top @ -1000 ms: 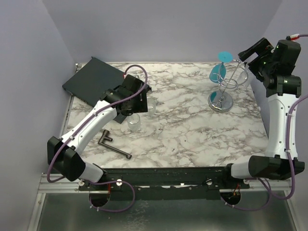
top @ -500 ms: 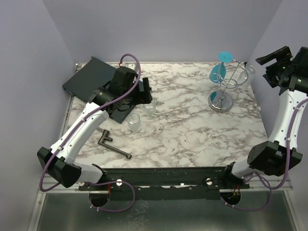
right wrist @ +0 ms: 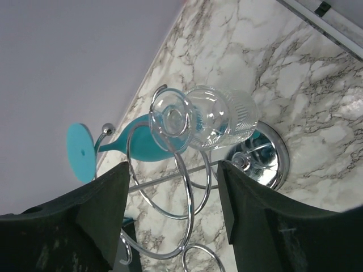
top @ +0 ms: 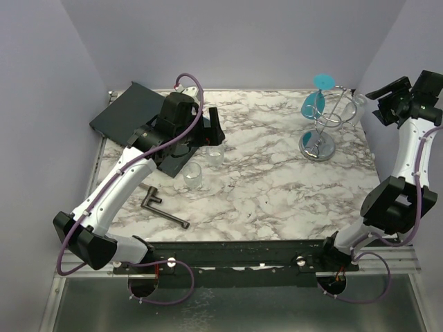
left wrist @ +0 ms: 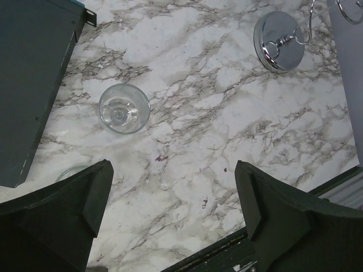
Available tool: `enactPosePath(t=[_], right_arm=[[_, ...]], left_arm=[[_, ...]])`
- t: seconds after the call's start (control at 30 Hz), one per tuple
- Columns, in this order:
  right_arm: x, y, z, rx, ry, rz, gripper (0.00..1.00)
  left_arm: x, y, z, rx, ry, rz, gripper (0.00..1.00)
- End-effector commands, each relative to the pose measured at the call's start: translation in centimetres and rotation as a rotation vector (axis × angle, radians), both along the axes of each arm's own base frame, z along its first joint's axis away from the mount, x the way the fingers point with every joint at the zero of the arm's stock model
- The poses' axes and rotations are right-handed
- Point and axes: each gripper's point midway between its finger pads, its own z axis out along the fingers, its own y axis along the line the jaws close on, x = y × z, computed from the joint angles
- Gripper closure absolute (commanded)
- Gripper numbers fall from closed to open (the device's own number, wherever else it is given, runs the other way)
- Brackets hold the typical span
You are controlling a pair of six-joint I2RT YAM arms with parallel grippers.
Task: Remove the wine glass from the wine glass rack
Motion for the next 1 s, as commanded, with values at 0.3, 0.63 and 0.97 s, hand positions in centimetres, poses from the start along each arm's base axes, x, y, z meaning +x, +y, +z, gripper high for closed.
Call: enactPosePath(t=[0.3, 0.63, 0.97], right_arm=[[2.5, -2.7, -1.4, -0.042, 0.001, -0.046, 0.42], [3.9, -2.4, -3.5, 0.014, -0.015, -0.024, 0.50], [4.1, -1.8, -4.6, 0.050, -0.018, -0.009, 0.55]], left_arm=[[0.0, -1.0, 2.4, -0.048, -0.066, -0.065, 0.03], [0.3, -1.2, 1.8, -0.043, -0.056, -0.068, 0.03], [0.6, -1.5, 1.6, -0.042, -0.050, -0.072, 0.03]])
